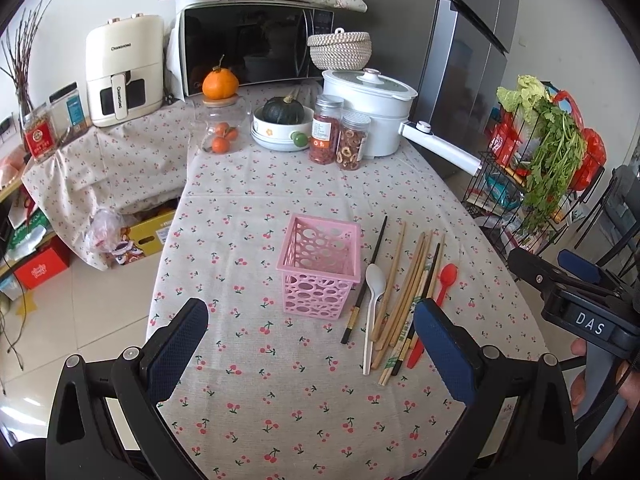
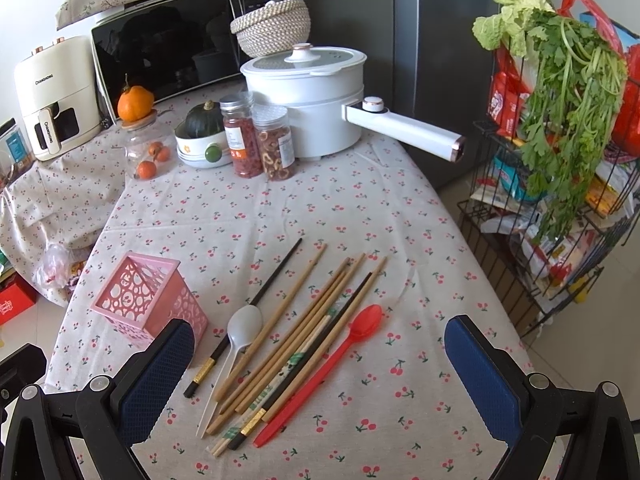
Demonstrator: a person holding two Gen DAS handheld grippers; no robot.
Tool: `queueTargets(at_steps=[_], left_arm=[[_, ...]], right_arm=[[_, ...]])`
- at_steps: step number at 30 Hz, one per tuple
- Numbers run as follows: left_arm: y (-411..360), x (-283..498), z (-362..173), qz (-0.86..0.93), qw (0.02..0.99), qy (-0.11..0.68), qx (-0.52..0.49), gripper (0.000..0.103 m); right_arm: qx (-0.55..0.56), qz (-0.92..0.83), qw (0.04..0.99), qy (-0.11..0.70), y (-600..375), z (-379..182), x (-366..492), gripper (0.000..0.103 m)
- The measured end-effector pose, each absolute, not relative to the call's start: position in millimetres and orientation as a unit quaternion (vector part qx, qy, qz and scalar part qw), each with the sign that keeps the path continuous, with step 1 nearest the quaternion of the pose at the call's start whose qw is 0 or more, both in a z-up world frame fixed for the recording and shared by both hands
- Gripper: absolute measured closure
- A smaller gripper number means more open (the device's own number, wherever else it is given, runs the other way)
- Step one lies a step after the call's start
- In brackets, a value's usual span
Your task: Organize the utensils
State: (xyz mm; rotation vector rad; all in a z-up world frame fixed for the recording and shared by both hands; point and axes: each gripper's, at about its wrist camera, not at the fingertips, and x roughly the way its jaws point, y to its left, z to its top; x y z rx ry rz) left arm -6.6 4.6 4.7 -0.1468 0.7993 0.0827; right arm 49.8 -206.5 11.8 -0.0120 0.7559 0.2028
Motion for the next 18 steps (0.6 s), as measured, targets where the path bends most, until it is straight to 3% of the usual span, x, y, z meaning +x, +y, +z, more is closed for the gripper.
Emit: queueTargets(at_steps=[18], left_arm=[[1.2, -6.3, 1.1, 0.037, 0.917, 0.392, -0.067, 0.0]], right_arm=[[0.0, 0.095, 0.925, 0.367, -208.5, 11.6, 51.8, 0.0]])
